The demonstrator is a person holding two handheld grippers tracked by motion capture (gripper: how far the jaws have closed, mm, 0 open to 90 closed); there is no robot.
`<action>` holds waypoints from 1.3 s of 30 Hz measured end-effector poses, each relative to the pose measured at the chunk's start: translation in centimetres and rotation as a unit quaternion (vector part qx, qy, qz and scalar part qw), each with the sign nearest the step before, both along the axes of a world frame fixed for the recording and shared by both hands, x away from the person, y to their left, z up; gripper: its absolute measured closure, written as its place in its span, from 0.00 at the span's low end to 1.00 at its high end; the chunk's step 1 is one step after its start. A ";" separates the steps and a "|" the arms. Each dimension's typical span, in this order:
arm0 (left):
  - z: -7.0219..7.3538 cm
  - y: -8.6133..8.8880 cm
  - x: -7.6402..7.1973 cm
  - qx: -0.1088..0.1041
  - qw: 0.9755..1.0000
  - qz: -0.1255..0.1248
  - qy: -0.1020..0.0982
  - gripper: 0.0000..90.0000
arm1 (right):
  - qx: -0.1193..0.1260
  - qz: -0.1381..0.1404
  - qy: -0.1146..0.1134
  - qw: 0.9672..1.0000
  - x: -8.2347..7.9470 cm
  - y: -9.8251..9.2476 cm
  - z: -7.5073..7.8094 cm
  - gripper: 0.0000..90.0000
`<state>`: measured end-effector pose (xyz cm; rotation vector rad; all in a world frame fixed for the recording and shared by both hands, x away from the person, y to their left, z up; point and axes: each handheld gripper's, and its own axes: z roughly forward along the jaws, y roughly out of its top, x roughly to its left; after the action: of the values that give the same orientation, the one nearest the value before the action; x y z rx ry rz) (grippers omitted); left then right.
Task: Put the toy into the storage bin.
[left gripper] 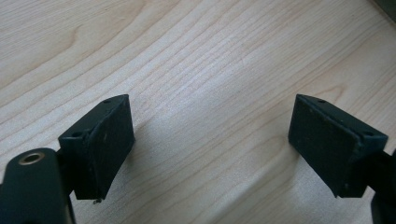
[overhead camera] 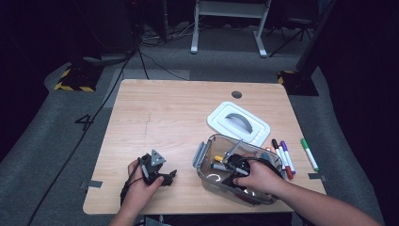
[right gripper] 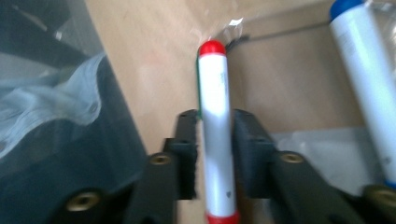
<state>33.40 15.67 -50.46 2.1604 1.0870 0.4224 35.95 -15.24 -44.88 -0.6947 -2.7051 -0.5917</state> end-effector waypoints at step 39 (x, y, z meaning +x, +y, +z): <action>0.0 0.0 0.0 0.000 1.000 -0.003 0.003 0.16 | 0.055 -0.283 -0.241 0.927 5.1 -19.4 9.4 0.67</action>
<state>33.42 15.67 -50.44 2.1667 1.0836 0.4139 41.04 -34.65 -35.46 -1.4883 -2.8466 -1.1746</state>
